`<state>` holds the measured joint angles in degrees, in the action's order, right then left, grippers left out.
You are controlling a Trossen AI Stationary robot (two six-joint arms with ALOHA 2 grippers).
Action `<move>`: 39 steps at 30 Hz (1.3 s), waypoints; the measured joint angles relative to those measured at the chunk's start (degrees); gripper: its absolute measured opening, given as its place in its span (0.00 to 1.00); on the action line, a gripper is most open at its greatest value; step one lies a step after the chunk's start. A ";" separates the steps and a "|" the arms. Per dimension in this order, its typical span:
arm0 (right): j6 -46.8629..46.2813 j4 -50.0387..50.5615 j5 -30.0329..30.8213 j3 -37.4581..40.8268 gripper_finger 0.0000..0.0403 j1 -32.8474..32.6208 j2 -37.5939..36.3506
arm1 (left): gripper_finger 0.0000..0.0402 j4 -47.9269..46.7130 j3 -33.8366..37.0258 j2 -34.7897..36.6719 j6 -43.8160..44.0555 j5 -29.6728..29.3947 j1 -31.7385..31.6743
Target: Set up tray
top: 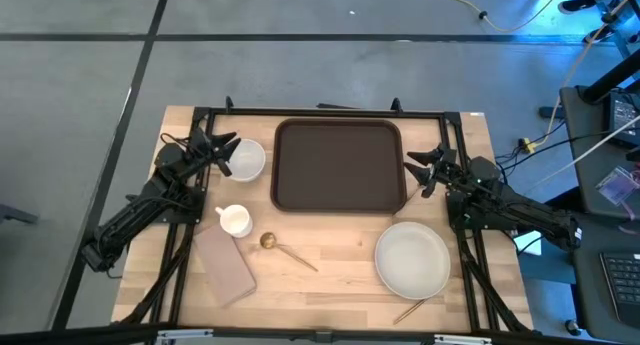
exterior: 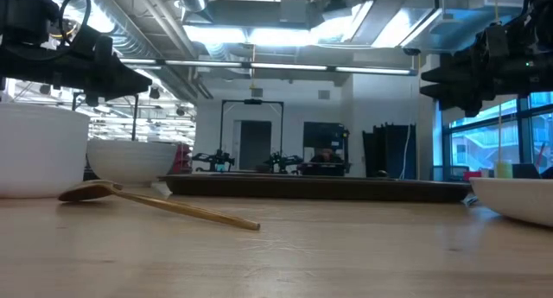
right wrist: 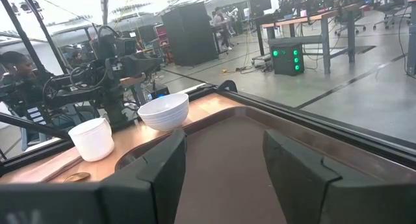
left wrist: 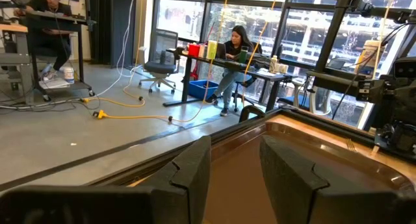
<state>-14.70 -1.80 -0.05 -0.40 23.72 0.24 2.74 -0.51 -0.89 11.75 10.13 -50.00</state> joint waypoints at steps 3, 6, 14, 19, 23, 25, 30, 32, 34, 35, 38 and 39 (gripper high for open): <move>-0.05 0.00 -0.01 0.00 0.51 -0.01 0.00 | 0.32 0.00 -0.01 -0.01 -0.02 0.00 0.00; 0.01 0.01 -0.01 0.00 0.51 -0.01 -0.01 | 0.32 0.00 0.00 0.01 -0.02 0.00 0.00; 0.01 -0.01 -0.02 0.00 0.51 0.01 -0.01 | 0.32 -0.02 -0.01 0.01 -0.02 0.00 0.02; 0.63 -0.05 1.18 0.00 0.51 -0.03 0.01 | 0.32 0.00 -0.01 0.01 -0.01 0.00 0.00; 1.48 -0.94 6.47 0.00 0.51 0.01 -0.01 | 0.32 0.00 -0.01 0.01 -0.02 0.00 0.02; 1.30 -0.92 6.86 0.00 0.51 -0.02 -0.01 | 0.32 0.00 -0.01 0.00 -0.02 0.00 0.01; 1.54 -0.92 6.91 0.00 0.51 0.00 -0.01 | 0.32 0.01 -0.01 0.01 0.29 -0.02 0.01; 1.89 -0.94 6.93 0.00 0.51 -0.02 -0.01 | 0.32 0.03 0.01 -0.01 2.55 1.42 0.02; 2.48 -0.94 6.95 0.00 0.51 -0.01 -0.01 | 0.32 0.09 -0.01 0.01 5.09 2.05 0.07; 2.87 -0.95 6.95 0.00 0.51 0.01 -0.01 | 0.32 0.09 -0.01 -0.01 6.13 2.00 0.07; 3.05 -0.95 6.99 0.00 0.51 -0.02 -0.01 | 0.32 0.07 -0.01 0.00 7.06 1.72 0.07; 2.99 -0.93 7.02 0.00 0.51 -0.02 -0.01 | 0.32 0.07 -0.01 -0.01 7.06 1.67 0.07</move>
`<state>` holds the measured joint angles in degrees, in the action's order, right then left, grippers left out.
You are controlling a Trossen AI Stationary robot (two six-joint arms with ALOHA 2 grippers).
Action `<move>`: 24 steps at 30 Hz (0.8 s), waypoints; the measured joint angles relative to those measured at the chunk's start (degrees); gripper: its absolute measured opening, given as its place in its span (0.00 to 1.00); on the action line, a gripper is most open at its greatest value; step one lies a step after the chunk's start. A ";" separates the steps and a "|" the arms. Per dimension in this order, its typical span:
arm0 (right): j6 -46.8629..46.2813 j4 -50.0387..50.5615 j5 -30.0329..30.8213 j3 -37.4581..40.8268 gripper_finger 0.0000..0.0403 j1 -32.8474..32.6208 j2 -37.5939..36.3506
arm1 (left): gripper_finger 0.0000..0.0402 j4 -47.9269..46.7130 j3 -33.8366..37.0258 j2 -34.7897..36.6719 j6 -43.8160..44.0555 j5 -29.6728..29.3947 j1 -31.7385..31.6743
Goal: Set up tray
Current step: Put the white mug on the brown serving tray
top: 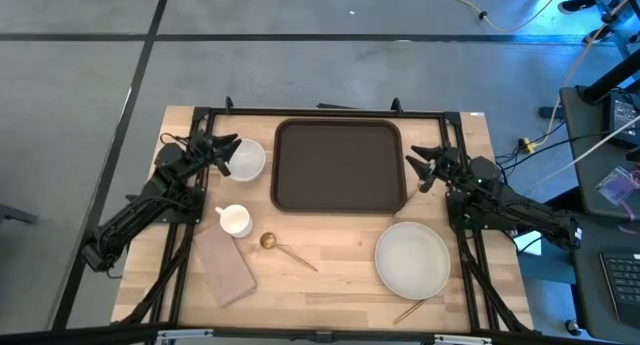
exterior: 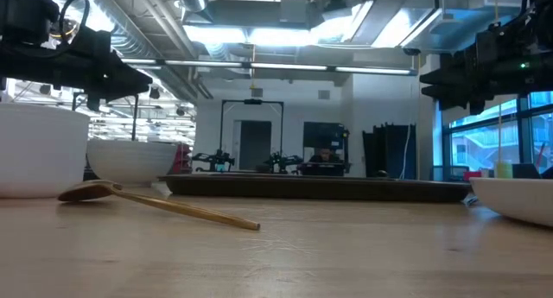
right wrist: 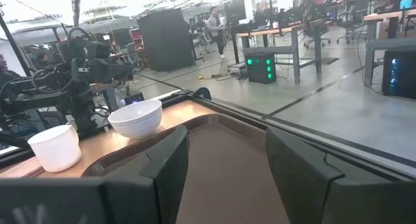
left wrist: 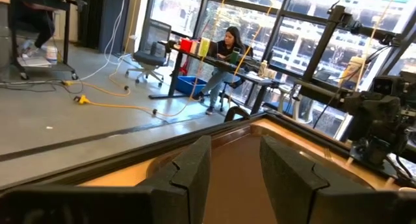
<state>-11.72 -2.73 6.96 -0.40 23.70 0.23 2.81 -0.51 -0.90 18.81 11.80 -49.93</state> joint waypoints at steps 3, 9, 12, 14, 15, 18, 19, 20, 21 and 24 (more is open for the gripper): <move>-1.67 0.00 0.02 0.00 0.51 0.00 0.00 | 0.32 0.09 0.00 -0.01 0.00 -0.12 0.00; -2.98 -0.01 0.13 0.00 0.51 0.02 0.00 | 0.37 7.26 0.00 -0.01 5.22 0.44 0.00; -3.16 -0.18 1.37 0.00 0.51 0.00 0.00 | 0.44 16.13 0.00 -0.01 11.45 3.55 0.00; -3.02 -0.36 2.46 0.00 0.51 0.00 0.00 | 0.48 23.03 -0.02 -0.01 15.11 6.02 0.00; -3.02 -0.52 3.28 0.00 0.51 0.00 0.00 | 0.50 25.99 -0.40 -0.01 16.94 7.10 0.00; -3.02 -0.75 5.67 0.01 0.51 0.00 0.00 | 0.53 28.68 -4.13 -0.16 19.24 8.88 0.00; -3.02 -0.93 6.45 0.00 0.51 0.00 0.00 | 0.54 27.94 -6.23 -0.69 18.37 9.61 0.00; -3.02 -0.99 7.04 0.00 0.51 0.00 0.00 | 0.53 26.80 -8.64 -1.53 16.69 10.56 0.00; -3.02 -0.99 7.66 0.00 0.51 0.00 0.00 | 0.53 25.04 -11.37 -2.79 14.57 11.82 0.00; -3.02 -1.25 9.81 0.00 0.51 0.00 0.02 | 0.52 15.54 -21.75 -8.82 8.80 17.70 0.01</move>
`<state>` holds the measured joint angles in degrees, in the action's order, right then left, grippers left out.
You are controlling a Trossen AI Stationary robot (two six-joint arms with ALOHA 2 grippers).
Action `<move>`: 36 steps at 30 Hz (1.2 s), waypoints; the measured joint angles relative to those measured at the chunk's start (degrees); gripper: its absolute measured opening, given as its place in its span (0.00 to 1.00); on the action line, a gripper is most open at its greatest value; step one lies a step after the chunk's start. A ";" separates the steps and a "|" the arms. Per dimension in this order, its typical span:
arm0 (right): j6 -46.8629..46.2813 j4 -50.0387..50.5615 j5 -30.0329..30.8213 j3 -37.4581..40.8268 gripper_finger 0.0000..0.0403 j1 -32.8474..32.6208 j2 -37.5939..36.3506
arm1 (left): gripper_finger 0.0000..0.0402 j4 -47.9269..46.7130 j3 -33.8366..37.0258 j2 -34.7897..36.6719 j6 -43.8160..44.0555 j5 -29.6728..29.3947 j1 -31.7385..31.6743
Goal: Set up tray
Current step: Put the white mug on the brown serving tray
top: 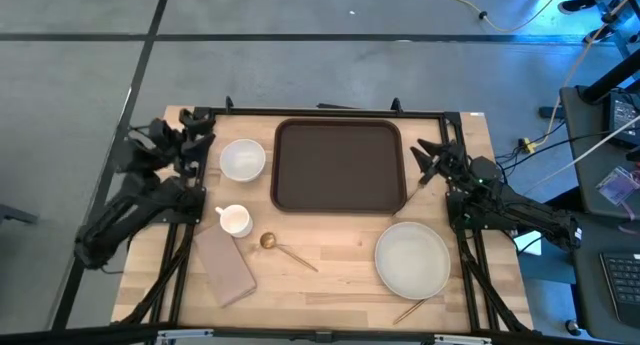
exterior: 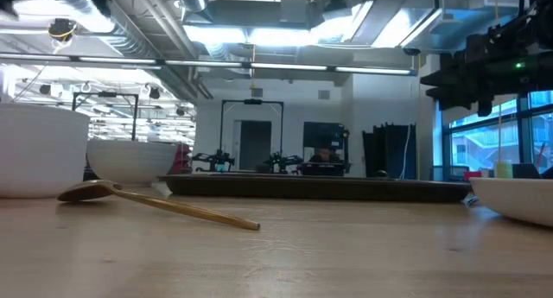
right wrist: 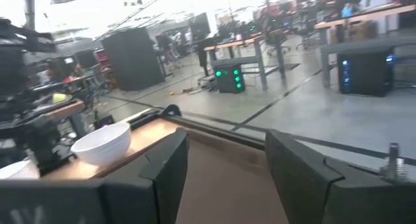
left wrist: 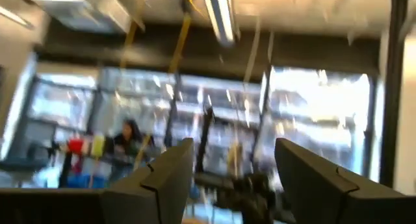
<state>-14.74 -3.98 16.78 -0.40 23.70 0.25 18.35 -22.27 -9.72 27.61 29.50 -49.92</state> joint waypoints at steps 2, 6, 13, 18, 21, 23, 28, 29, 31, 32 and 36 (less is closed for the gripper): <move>-0.04 -0.10 0.85 0.00 0.51 0.00 -0.02 | 0.51 -9.30 -7.95 -5.43 -3.41 3.99 -0.01; -1.23 -0.14 1.22 0.00 0.51 0.00 -0.02 | 0.51 -32.54 -23.81 -17.62 -12.06 11.86 0.50; 2.37 -0.14 1.24 0.00 0.51 0.00 -0.02 | 0.47 -66.59 -42.53 -33.53 -31.23 0.98 9.22; -0.56 -0.14 1.18 0.00 0.51 0.00 -0.02 | 0.44 -77.47 -45.93 -40.26 -31.99 -9.78 19.89; -1.27 -0.13 1.18 0.00 0.51 0.00 -0.02 | 0.44 -78.87 -46.20 -43.26 -31.99 -14.76 27.29; -1.29 -0.13 1.18 0.00 0.51 0.00 -0.02 | 0.44 -80.35 -46.18 -45.38 -31.19 -18.05 31.83; -1.52 -0.12 1.14 0.00 0.51 0.00 -0.02 | 0.44 -86.31 -46.18 -49.56 -18.08 -23.41 41.17; -1.55 -0.12 1.16 0.00 0.51 0.00 -0.02 | 0.44 -87.64 -46.18 -50.35 -13.95 -24.41 42.72; -1.43 -0.12 1.14 0.00 0.51 0.00 -0.01 | 0.44 -89.97 -46.18 -51.93 -4.60 -26.17 45.34; -1.37 -0.11 1.14 0.01 0.51 0.00 -0.02 | 0.44 -90.97 -46.18 -52.80 -0.21 -26.79 46.39; -1.36 -0.11 1.16 0.00 0.51 0.00 -0.02 | 0.44 -95.77 -46.18 -56.49 9.32 -27.22 49.90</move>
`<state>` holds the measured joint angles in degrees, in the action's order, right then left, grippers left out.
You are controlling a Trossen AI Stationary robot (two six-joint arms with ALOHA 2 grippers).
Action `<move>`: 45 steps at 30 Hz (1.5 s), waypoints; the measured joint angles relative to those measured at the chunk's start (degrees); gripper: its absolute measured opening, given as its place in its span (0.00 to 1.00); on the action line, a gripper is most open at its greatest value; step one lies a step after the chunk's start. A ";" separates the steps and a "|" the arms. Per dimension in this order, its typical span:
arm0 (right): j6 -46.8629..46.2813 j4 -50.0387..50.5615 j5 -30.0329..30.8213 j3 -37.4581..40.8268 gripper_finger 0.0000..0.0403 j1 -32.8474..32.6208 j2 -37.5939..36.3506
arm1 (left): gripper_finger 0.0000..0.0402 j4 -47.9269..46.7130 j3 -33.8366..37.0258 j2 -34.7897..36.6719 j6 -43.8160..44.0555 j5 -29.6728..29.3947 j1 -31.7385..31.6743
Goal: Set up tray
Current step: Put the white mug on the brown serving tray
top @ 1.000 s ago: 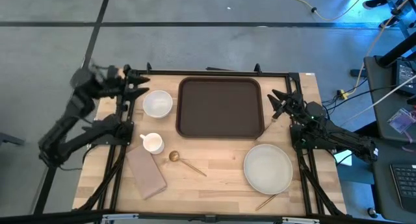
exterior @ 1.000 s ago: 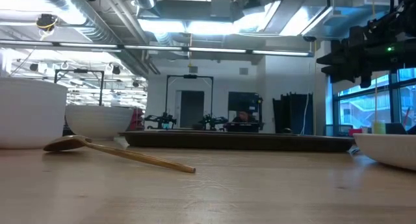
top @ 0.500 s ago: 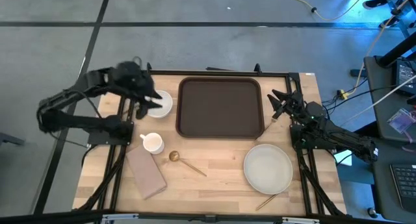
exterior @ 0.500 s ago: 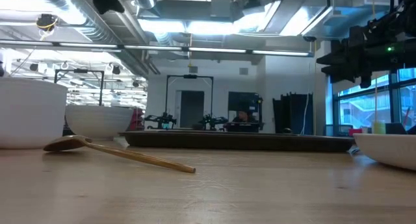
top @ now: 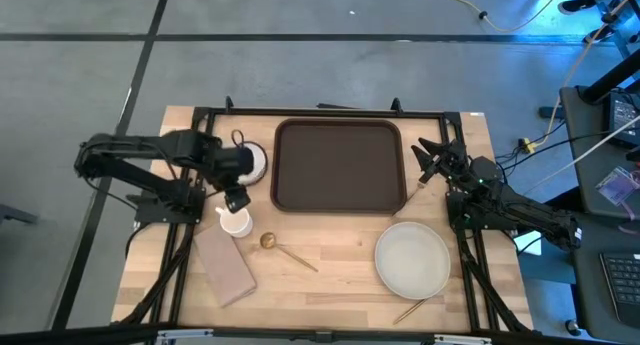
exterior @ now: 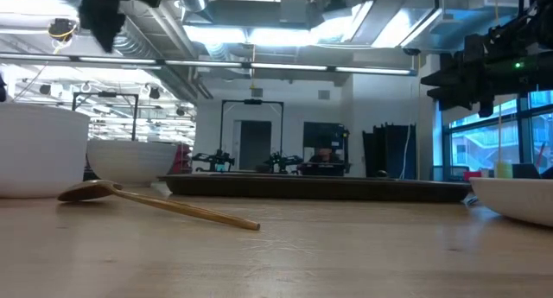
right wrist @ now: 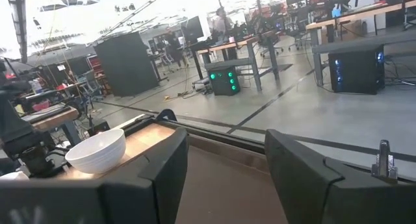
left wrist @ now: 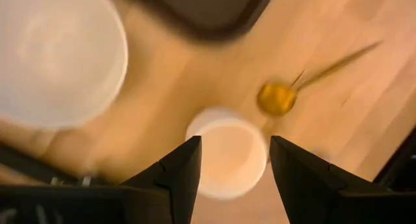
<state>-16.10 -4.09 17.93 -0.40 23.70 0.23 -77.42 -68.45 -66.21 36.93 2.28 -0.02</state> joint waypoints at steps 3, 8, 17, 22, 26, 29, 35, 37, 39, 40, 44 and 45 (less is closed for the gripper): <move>0.00 0.01 0.00 0.00 0.51 0.00 0.01 | 0.44 -4.19 0.02 -3.31 1.98 0.02 2.86; -0.39 0.01 0.00 0.01 0.51 0.01 0.00 | 0.44 -5.89 0.02 -9.05 4.32 -0.20 5.01; -0.84 0.01 0.00 0.00 0.51 0.00 0.01 | 0.44 -6.15 0.09 -18.43 2.49 -5.85 4.89; -3.19 0.01 0.00 0.00 0.51 0.00 0.00 | 0.44 -6.00 0.11 -20.13 -3.32 -7.26 4.64; -3.32 0.01 0.00 0.00 0.51 0.00 0.00 | 0.44 -5.17 0.11 -20.07 -9.73 -6.78 4.64; -3.44 0.03 0.00 0.00 0.51 0.02 0.00 | 0.44 -4.50 0.11 -20.07 -13.49 -4.94 4.64; -3.43 0.03 0.00 0.01 0.51 0.00 0.00 | 0.44 -3.20 1.29 -20.06 -20.61 -2.37 4.64; -3.41 0.03 0.00 0.00 0.51 0.00 0.01 | 0.44 -2.18 2.55 -20.05 -23.09 -2.10 4.64; -3.41 0.01 0.00 0.00 0.51 0.00 0.00 | 0.44 -0.90 3.99 -20.05 -24.94 -2.07 4.64; -3.41 0.03 0.00 0.00 0.51 0.02 0.00 | 0.44 -0.26 4.72 -20.05 -25.68 -2.08 4.64; -3.41 0.01 0.02 0.00 0.51 0.00 0.00 | 0.44 2.46 7.29 -20.05 -27.75 -3.21 4.64; -3.41 0.01 0.02 0.00 0.51 0.02 0.01 | 0.44 3.08 7.72 -20.05 -27.89 -3.50 4.64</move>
<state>-19.51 -4.08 17.96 -0.40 23.73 0.24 -74.34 -60.72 -86.26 9.04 -1.22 4.62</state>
